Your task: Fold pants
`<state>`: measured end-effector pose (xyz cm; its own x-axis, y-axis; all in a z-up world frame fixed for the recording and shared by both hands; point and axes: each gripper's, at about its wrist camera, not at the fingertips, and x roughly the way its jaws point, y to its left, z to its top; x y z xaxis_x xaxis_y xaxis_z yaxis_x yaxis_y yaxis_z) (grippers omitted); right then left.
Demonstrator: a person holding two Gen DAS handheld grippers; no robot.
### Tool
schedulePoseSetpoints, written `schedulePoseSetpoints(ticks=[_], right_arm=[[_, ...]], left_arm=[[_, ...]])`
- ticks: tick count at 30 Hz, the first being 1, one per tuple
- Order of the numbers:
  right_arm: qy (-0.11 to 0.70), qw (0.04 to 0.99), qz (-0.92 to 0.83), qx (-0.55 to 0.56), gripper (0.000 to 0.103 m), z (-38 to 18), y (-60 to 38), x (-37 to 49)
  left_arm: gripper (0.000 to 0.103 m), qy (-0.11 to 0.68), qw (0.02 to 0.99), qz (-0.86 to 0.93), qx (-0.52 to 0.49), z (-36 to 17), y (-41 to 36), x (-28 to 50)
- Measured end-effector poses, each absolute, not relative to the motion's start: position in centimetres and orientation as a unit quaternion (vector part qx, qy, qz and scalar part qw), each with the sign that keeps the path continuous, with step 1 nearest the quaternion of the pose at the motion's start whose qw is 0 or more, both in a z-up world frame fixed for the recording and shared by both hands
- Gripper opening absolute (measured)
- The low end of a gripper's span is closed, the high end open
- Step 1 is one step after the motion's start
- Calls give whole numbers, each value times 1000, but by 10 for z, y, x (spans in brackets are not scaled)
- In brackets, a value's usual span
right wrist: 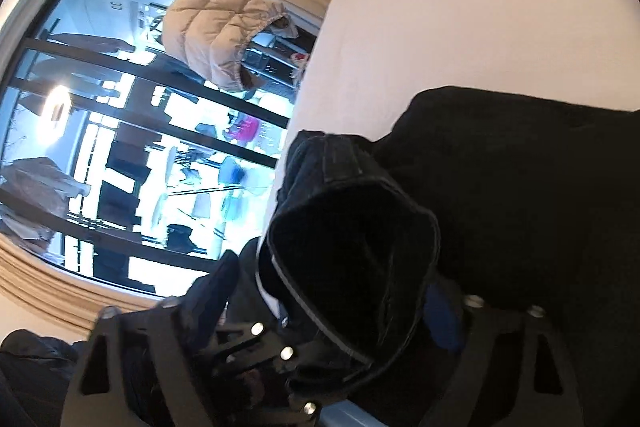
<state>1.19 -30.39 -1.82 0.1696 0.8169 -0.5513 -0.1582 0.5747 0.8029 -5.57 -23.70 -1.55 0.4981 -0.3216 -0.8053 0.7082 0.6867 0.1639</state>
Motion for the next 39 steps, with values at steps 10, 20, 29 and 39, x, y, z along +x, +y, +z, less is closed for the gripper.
schedulePoseSetpoints(ticks=[10, 20, 29, 39], right_arm=[[570, 727, 279, 263, 16, -30, -335, 9], [573, 749, 233, 238, 13, -29, -401, 17], [585, 745, 215, 237, 13, -46, -444, 23], [582, 742, 218, 251, 13, -67, -453, 24]], left_arm=[[15, 389, 814, -332, 277, -26, -274, -74], [15, 379, 798, -383, 269, -22, -342, -66], [15, 384, 783, -406, 274, -31, -398, -58], [17, 390, 784, -407, 261, -20, -391, -49]])
